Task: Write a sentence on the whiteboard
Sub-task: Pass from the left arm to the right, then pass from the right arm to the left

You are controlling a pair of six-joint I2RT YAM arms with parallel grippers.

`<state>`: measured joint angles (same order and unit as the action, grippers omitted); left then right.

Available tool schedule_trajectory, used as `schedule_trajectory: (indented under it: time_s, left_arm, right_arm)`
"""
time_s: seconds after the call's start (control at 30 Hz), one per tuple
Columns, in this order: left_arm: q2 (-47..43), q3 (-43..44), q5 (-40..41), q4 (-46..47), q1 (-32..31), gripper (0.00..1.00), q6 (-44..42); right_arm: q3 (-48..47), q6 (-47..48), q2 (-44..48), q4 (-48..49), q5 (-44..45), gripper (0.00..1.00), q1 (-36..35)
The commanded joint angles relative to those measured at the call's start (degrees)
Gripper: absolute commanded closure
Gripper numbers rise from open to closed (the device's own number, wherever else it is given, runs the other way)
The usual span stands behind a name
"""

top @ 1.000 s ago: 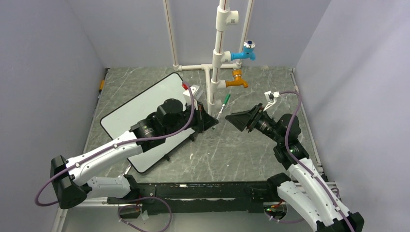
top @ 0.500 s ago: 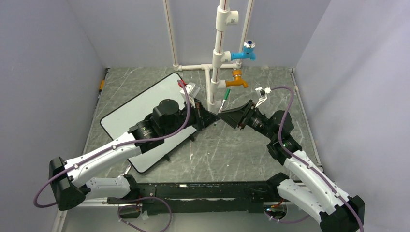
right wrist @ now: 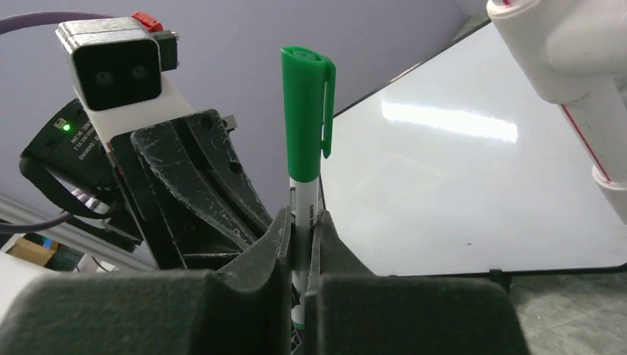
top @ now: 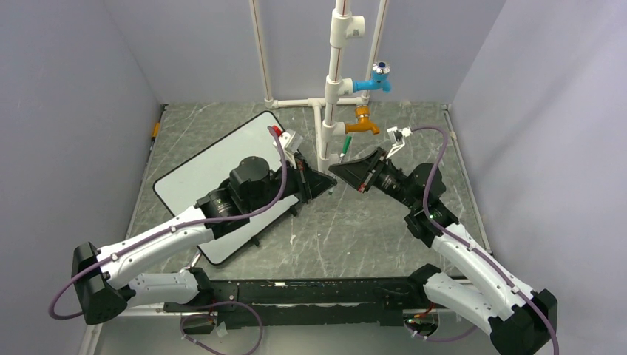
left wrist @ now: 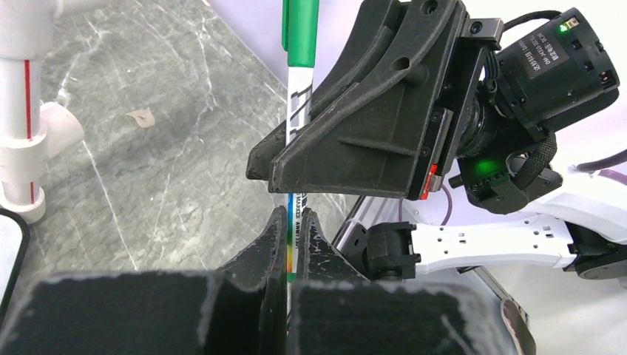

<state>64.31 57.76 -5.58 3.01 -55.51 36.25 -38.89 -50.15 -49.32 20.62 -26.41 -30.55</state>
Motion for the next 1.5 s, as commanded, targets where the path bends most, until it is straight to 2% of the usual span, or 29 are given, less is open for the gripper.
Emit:
schedule_trajectory:
  time_s: [0.0, 0.03, 0.1, 0.13, 0.2, 0.27, 0.4, 0.53, 0.7, 0.87, 1.07, 1.33, 1.47]
  left_arm:
    - [-1.3, 1.1, -2.6, 3.1, -0.6, 0.98, 0.4]
    - [-1.1, 1.7, -2.6, 1.7, -0.6, 0.88, -0.3]
    - [-1.2, 3.3, -2.7, -2.4, -0.6, 0.48, -1.7]
    - [-1.7, 4.2, -2.6, -5.5, -0.6, 0.35, -2.7]
    - [-3.4, 6.0, -0.6, -11.5, -0.6, 0.14, -5.4]
    - [-5.7, 8.5, 2.7, -18.5, -0.6, 0.08, -8.4]
    - [-7.2, 16.2, 8.2, -31.8, -0.2, 0.08, -14.4]
    - [-4.5, 27.9, 14.2, -43.9, 0.7, 0.13, -14.5]
    - [2.5, 42.2, 14.9, -57.7, 2.5, 0.18, -12.0]
    - [7.4, 49.4, 14.0, -65.1, 4.4, 0.20, -10.9]
    - [8.2, 46.8, 8.4, -64.4, 8.4, 0.31, -9.1]
    - [7.8, 43.2, 0.2, -61.5, 10.9, 0.34, -8.5]
    - [7.7, 41.1, -3.3, -61.0, 11.6, 0.40, -8.0]
  right_arm:
    - [-4.5, 3.2, -0.9, -1.0, 1.9, 1.00, -0.1]
    - [-4.7, 3.8, -0.8, -1.6, 1.7, 1.00, -0.2]
    - [-5.4, 5.5, -0.7, -3.0, 0.7, 1.00, -0.2]
    - [-6.1, 6.9, -0.8, -4.1, -0.3, 1.00, -0.2]
    - [-8.0, 10.2, -1.4, -7.2, -3.0, 1.00, -0.2]
    - [-11.0, 13.6, -2.8, -11.2, -6.8, 1.00, -0.2]
    - [-15.7, 20.9, -5.9, -18.4, -12.4, 1.00, -0.4]
    - [-19.3, 27.4, -8.6, -25.2, -14.4, 1.00, -1.9]
    - [-25.2, 38.9, -12.2, -37.4, -10.9, 1.00, -6.4]
    - [-27.9, 44.4, -14.3, -40.5, -7.0, 1.00, -10.5]
    - [-29.4, 50.8, -16.4, -42.2, -3.2, 1.00, -14.4]
    - [-31.4, 56.8, -18.6, -43.7, 1.8, 1.00, -18.3]
    - [-31.5, 57.7, -18.8, -42.3, 3.4, 1.00, -19.3]
